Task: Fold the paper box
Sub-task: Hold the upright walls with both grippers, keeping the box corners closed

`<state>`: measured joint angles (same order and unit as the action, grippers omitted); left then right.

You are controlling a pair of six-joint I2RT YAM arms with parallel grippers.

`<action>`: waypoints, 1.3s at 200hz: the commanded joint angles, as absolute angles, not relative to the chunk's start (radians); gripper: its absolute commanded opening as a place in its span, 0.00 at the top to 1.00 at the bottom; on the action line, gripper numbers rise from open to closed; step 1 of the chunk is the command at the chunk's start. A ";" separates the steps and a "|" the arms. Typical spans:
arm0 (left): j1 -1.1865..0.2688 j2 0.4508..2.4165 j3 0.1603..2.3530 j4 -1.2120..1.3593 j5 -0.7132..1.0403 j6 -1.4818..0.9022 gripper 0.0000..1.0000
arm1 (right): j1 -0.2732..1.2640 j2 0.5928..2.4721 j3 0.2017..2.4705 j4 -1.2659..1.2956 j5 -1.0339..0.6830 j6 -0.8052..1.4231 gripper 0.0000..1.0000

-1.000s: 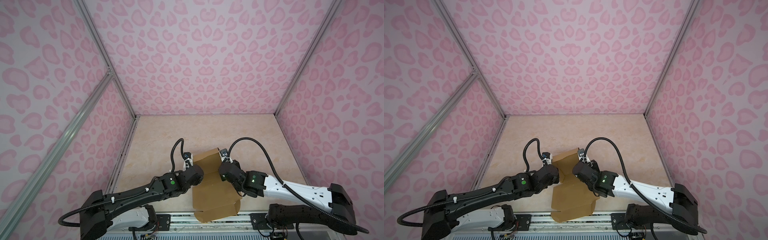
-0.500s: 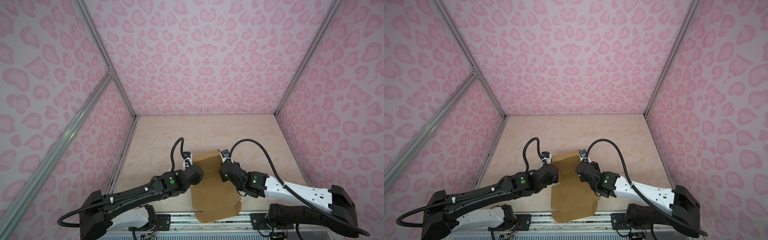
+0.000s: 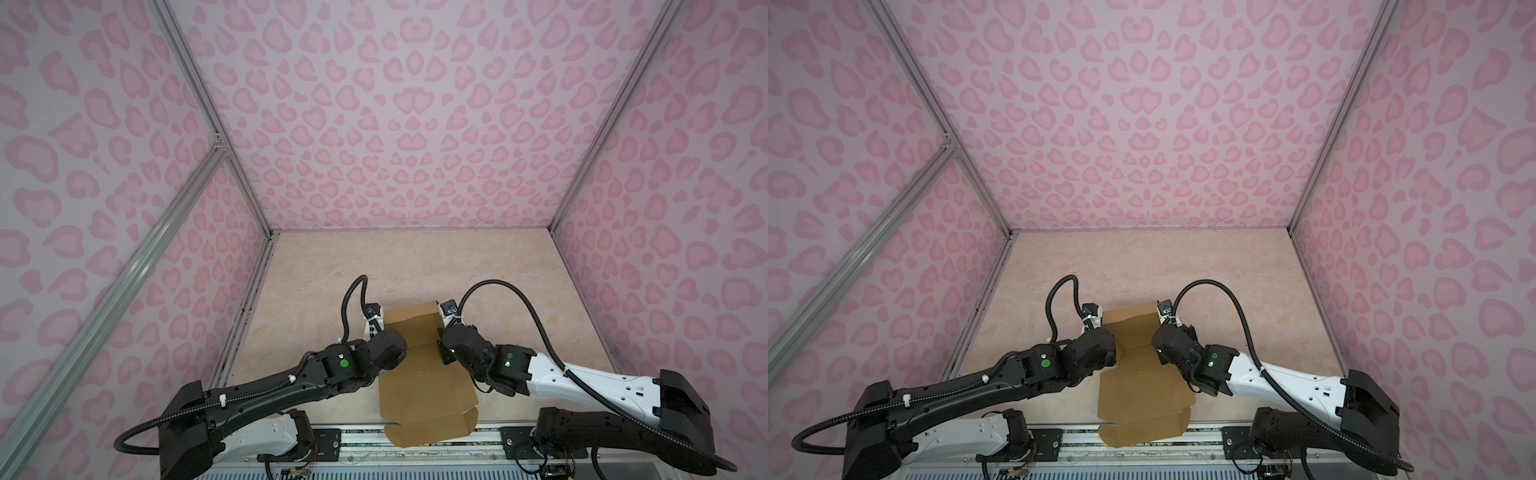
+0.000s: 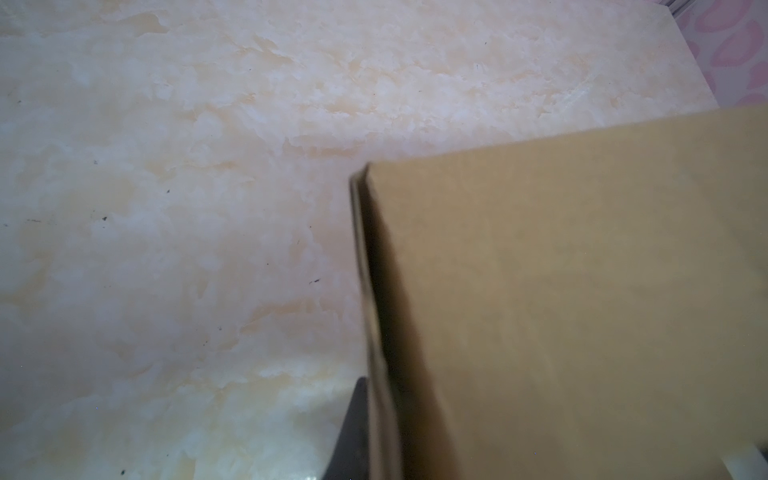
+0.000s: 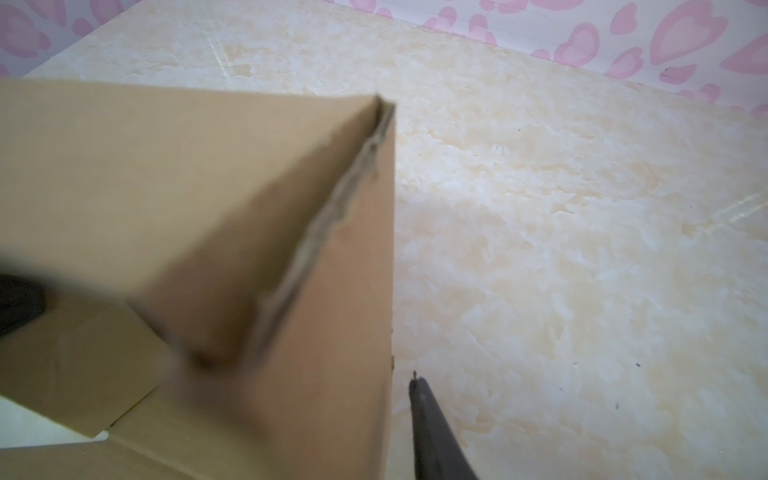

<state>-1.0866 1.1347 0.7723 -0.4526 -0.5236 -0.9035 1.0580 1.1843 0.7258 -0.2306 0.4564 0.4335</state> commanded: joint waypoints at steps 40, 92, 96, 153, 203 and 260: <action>-1.085 1.129 0.774 -0.461 -0.546 -0.906 0.96 | 1.058 1.187 0.722 -0.204 0.518 0.439 0.82; -1.089 1.141 0.772 -0.456 -0.543 -0.908 0.96 | 1.032 1.203 0.689 -0.138 0.536 0.450 0.73; -1.089 1.141 0.772 -0.456 -0.544 -0.908 0.96 | 1.029 1.203 0.687 -0.136 0.535 0.450 0.74; -1.091 1.131 0.758 -0.460 -0.552 -0.912 0.96 | 0.974 1.163 0.656 -0.152 0.537 0.454 1.00; -1.091 1.128 0.765 -0.471 -0.565 -0.906 0.96 | 0.929 1.131 0.638 -0.191 0.491 0.460 1.00; -1.092 1.167 0.788 -0.473 -0.560 -0.893 0.96 | 0.980 1.145 0.677 -0.224 0.510 0.455 0.89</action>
